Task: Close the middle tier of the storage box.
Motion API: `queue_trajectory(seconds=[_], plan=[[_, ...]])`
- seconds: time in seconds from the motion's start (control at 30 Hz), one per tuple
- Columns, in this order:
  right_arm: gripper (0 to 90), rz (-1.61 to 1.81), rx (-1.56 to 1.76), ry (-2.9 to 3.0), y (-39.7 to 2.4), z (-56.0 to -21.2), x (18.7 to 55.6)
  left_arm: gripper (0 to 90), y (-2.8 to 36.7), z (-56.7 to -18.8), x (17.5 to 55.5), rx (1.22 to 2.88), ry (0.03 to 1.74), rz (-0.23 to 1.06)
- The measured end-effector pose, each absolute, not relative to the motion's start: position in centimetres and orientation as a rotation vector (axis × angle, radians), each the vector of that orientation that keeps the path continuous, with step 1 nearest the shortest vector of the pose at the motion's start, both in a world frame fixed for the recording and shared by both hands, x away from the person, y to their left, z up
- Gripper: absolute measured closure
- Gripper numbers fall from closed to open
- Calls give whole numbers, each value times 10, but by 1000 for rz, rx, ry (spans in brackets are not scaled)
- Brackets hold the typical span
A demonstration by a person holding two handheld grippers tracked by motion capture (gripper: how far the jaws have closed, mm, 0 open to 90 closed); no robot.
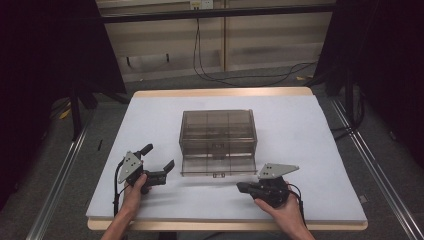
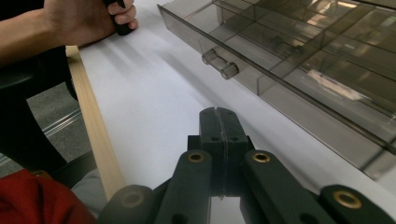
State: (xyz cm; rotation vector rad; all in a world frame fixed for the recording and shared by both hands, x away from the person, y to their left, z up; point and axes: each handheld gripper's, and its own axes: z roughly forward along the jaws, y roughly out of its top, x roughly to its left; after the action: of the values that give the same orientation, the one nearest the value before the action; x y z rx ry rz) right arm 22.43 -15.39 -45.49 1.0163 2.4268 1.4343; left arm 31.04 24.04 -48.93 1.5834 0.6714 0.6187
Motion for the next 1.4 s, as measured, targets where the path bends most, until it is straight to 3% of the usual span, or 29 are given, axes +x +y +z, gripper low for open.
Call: queue_trajectory(seconds=[1.4], plan=[[900, 1324, 852, 2593, -97, -450, 261, 8, 240, -489, 310, 1583, 671, 618]])
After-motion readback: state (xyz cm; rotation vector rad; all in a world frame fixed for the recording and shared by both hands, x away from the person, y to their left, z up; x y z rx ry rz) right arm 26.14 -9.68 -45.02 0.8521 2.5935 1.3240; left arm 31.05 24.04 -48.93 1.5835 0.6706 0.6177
